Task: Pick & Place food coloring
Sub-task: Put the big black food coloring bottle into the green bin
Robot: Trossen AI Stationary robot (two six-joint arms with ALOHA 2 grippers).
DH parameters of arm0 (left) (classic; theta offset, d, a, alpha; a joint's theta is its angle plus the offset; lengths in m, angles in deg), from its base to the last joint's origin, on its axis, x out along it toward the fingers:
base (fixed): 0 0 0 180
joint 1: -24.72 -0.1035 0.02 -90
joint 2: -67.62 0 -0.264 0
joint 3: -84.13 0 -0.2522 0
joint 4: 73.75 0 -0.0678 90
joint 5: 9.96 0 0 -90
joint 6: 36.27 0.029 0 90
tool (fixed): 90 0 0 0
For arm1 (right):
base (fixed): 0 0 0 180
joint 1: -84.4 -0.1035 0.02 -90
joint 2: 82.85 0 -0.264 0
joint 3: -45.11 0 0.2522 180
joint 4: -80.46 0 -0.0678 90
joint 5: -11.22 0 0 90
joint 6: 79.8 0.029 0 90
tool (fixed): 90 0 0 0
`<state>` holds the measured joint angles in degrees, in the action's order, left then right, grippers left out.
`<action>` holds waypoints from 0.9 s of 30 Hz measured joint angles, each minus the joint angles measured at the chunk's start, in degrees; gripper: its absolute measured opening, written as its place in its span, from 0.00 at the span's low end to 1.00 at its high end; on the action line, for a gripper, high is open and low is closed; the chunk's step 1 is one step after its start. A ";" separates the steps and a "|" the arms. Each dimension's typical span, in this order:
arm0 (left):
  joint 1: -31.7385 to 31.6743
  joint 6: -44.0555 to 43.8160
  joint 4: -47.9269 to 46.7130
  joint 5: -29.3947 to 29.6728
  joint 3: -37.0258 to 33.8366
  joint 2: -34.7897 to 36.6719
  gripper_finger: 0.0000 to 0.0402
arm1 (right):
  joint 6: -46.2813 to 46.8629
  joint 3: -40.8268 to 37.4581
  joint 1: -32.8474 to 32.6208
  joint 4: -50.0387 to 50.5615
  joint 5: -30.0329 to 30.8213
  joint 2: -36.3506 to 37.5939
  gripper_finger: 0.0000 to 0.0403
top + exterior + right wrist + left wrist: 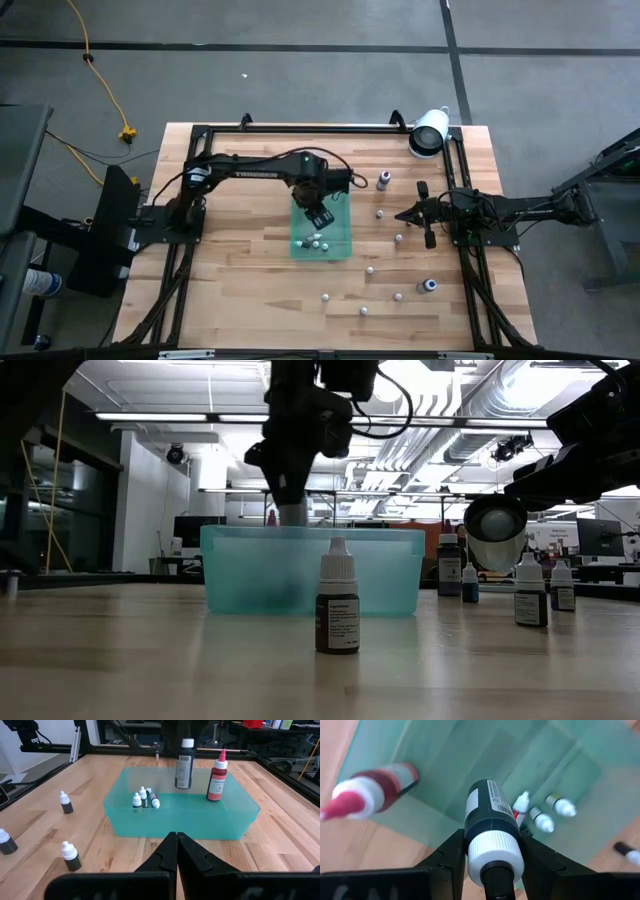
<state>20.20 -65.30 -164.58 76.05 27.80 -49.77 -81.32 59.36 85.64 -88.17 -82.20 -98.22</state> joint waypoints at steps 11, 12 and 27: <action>-5.02 -6.92 4.85 1.65 0.00 -0.96 0.33 | -0.02 0.01 0.02 -0.02 0.01 0.00 0.00; -5.42 -7.42 5.34 1.84 0.00 -0.96 0.33 | 0.00 0.00 0.00 -0.01 0.01 0.00 0.00; -8.17 -8.68 8.08 3.04 -0.03 -5.53 0.33 | 0.00 0.02 0.00 0.01 0.00 0.00 0.00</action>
<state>12.03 -73.99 -156.50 79.08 27.78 -55.30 -81.32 59.38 85.63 -88.16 -82.20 -98.22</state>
